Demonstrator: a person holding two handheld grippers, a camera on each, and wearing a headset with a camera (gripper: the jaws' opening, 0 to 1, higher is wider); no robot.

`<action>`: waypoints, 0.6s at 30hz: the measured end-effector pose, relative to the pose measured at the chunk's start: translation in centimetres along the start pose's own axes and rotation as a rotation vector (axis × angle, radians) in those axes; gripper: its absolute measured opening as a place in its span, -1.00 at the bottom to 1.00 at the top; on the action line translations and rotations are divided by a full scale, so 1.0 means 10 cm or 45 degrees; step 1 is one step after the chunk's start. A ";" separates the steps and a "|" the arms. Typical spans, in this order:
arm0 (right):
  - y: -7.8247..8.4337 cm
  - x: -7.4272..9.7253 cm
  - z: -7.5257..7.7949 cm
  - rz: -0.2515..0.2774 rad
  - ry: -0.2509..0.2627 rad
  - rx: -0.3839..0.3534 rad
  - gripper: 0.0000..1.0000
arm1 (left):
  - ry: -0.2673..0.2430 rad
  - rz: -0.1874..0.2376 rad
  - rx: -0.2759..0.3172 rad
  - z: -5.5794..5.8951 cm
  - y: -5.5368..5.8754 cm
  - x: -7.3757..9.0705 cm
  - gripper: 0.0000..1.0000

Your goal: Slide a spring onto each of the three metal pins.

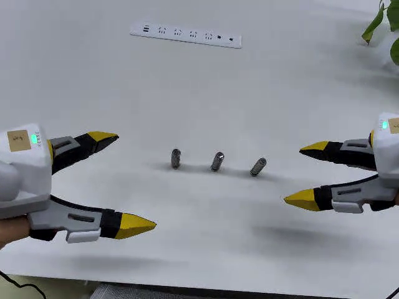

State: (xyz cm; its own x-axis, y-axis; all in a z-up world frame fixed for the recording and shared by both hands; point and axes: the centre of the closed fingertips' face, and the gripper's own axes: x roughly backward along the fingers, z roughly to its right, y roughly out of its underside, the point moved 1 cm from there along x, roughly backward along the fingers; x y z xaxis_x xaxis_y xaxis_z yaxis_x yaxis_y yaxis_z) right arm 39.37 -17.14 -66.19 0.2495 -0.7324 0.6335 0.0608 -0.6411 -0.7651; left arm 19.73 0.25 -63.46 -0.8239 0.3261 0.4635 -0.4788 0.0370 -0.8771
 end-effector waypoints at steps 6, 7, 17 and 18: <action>0.22 0.17 -0.09 0.080 0.073 -0.069 0.67 | -0.021 -0.008 0.034 -0.01 0.06 0.00 1.00; 0.26 0.19 -0.07 0.098 0.083 -0.081 0.73 | -0.026 -0.003 0.042 -0.02 0.06 -0.01 1.00; 0.34 0.30 -0.12 0.158 0.152 -0.139 0.81 | -0.035 -0.053 0.031 0.04 0.13 -0.07 1.00; 0.33 0.30 -0.12 0.160 0.155 -0.141 0.81 | -0.036 -0.057 0.031 0.04 0.14 -0.08 1.00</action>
State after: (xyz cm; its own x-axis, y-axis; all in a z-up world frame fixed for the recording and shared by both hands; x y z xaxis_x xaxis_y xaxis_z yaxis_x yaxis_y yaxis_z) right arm 39.17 -21.77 -66.68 0.1295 -0.8261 0.5485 -0.0719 -0.5595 -0.8257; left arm 19.58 -0.35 -64.97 -0.8097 0.2978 0.5056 -0.5221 0.0278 -0.8524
